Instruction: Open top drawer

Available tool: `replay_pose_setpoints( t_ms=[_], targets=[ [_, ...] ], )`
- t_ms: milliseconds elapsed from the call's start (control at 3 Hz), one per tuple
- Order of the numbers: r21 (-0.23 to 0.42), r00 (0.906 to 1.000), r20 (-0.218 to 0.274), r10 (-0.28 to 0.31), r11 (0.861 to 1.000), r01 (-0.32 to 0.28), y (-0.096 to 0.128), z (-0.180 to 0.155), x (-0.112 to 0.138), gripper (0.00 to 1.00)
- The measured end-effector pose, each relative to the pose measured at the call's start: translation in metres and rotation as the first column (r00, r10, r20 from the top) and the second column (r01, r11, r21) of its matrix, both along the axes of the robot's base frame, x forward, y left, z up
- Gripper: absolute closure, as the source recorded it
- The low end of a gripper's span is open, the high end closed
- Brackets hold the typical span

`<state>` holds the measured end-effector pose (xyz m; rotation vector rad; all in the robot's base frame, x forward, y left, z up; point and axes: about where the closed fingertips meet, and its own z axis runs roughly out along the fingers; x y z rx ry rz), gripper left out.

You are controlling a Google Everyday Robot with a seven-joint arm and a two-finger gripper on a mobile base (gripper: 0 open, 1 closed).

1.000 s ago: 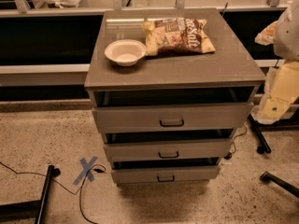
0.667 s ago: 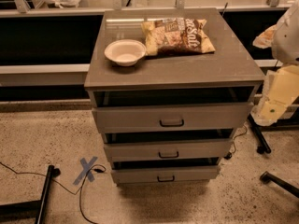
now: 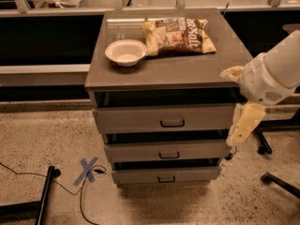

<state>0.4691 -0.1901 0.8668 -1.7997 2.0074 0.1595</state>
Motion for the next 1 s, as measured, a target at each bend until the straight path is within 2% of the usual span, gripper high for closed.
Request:
replay_pose_setpoints(
  t_ms=[333,667,1000],
  targets=[
    [-0.002,0.9995,0.019,0.024,1.0,-0.024,0.002,-0.001,0.003,0.0],
    [-0.028,0.9999,0.011,-0.012,1.0,0.013,0.001,-0.026,0.021,0.0],
    [0.014,0.9953,0.009,-0.096,0.995,0.096,-0.013,-0.081,0.039,0.0]
  ],
)
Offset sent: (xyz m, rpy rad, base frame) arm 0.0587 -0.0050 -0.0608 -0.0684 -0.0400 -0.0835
